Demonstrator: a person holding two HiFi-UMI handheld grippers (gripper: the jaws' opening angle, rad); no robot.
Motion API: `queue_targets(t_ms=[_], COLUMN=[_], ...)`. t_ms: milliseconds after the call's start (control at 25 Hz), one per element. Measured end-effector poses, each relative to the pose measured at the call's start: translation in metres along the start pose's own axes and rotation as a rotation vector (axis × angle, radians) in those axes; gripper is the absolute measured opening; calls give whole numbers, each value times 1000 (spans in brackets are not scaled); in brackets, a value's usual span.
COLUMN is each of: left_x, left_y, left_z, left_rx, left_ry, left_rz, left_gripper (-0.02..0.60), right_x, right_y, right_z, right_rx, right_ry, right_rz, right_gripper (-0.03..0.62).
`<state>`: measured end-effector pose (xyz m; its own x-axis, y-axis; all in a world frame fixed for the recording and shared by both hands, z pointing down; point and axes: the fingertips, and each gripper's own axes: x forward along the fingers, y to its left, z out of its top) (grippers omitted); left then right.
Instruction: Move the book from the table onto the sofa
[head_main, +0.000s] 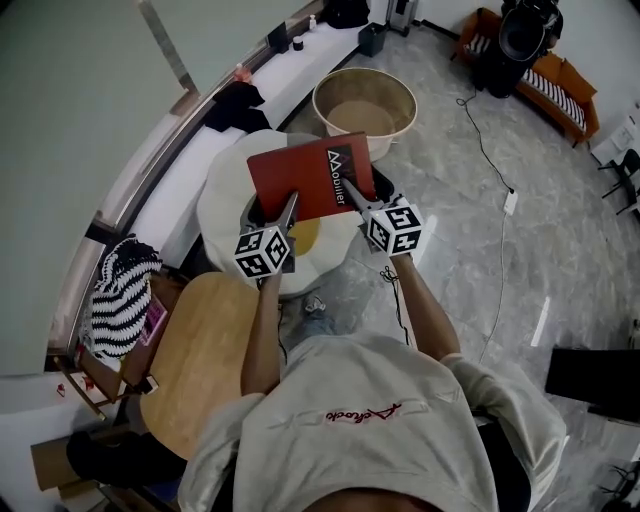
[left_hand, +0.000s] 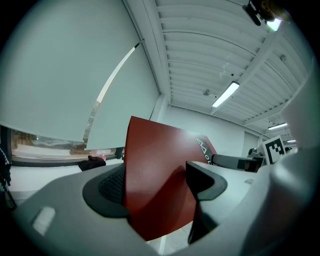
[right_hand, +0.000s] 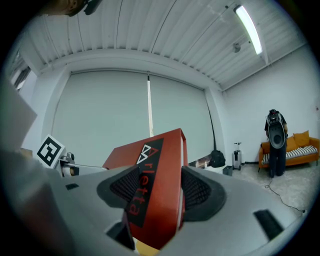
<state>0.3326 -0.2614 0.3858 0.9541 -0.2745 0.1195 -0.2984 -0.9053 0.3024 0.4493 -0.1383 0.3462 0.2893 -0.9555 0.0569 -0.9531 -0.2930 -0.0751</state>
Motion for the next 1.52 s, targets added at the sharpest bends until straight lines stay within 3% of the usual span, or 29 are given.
queue_targets(t_ms=[520, 1160, 1520], left_x=[70, 99, 120], left_y=[82, 102, 111], left_z=[46, 49, 48], left_rx=[-7, -1, 5], left_ry=[-7, 12, 10], left_rz=[-10, -26, 44], left_gripper=[365, 365, 365], right_x=[115, 145, 173], right_y=[-8, -20, -39], right_z=[20, 14, 9], right_rx=[-15, -4, 15], right_ry=[0, 3, 1], right_rz=[-6, -27, 39], right_gripper=[261, 261, 261])
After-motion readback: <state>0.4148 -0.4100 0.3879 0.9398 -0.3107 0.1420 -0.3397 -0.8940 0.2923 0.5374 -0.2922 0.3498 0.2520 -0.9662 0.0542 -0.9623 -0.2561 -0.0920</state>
